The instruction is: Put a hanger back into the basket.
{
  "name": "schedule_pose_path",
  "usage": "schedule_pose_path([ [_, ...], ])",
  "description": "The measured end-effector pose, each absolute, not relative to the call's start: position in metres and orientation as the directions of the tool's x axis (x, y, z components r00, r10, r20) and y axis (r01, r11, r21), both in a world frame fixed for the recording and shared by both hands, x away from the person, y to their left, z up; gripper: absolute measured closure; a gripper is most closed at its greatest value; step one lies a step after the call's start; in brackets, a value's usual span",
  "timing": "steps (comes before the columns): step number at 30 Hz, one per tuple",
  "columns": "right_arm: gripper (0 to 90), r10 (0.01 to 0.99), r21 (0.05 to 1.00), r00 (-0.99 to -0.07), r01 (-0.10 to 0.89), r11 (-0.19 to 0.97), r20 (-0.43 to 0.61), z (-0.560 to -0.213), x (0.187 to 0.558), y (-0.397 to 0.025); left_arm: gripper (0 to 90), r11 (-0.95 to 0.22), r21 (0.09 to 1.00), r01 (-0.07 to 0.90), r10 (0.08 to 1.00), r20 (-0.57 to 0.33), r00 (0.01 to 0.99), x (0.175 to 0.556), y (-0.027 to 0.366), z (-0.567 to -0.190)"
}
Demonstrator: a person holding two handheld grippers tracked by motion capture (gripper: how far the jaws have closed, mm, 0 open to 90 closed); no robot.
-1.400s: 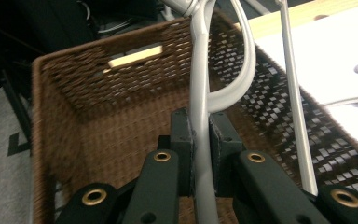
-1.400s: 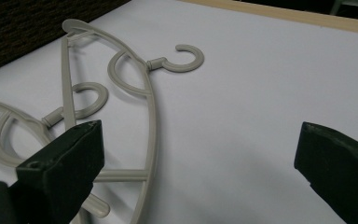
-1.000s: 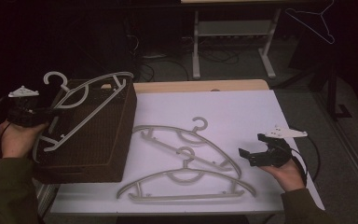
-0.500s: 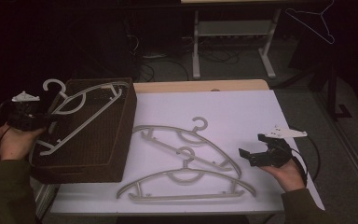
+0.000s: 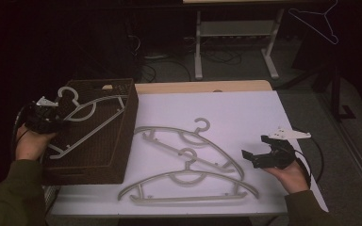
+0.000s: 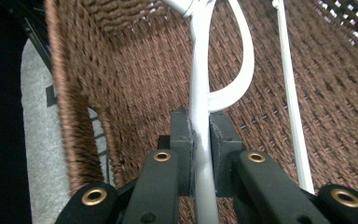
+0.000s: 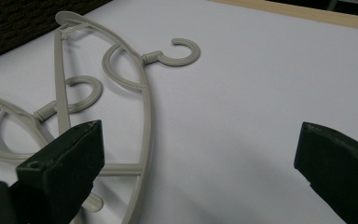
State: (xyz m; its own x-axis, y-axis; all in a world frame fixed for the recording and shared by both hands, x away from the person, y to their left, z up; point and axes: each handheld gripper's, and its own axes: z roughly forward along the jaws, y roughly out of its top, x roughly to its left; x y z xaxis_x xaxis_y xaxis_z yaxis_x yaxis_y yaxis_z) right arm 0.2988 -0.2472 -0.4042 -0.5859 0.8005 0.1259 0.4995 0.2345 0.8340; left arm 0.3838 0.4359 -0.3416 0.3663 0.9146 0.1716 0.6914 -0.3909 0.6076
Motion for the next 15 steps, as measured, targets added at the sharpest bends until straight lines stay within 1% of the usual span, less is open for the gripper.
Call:
schedule_pose_path([
  [9, 1.4, 0.799, 0.832, -0.588, 0.501, 0.237, 0.126, -0.4039, 0.2984, -0.2456, 80.4, -0.375, 0.595, 0.710, 0.918, 0.132, 0.374, 0.3835, 0.4386, -0.3515],
  [10, 1.4, 0.800, 0.832, -0.587, 0.503, 0.236, 0.128, -0.4038, 0.2983, -0.2454, 76.8, -0.375, 0.593, 0.713, 0.920, 0.146, 0.363, 0.3834, 0.4380, -0.3518],
  [11, 1.4, 0.799, 0.832, -0.588, 0.502, 0.237, 0.127, -0.4038, 0.2983, -0.2454, 70.7, -0.374, 0.593, 0.713, 0.921, 0.150, 0.359, 0.3832, 0.4378, -0.3521],
  [13, 1.4, 0.799, 0.832, -0.588, 0.503, 0.234, 0.131, -0.4036, 0.2980, -0.2451, 61.9, -0.364, 0.595, 0.717, 0.926, 0.149, 0.347, 0.3831, 0.4393, -0.3517],
  [15, 1.4, 0.798, 0.833, -0.589, 0.501, 0.235, 0.129, -0.4035, 0.2981, -0.2452, 55.9, -0.353, 0.608, 0.711, 0.928, 0.128, 0.351, 0.3823, 0.4403, -0.3501],
])
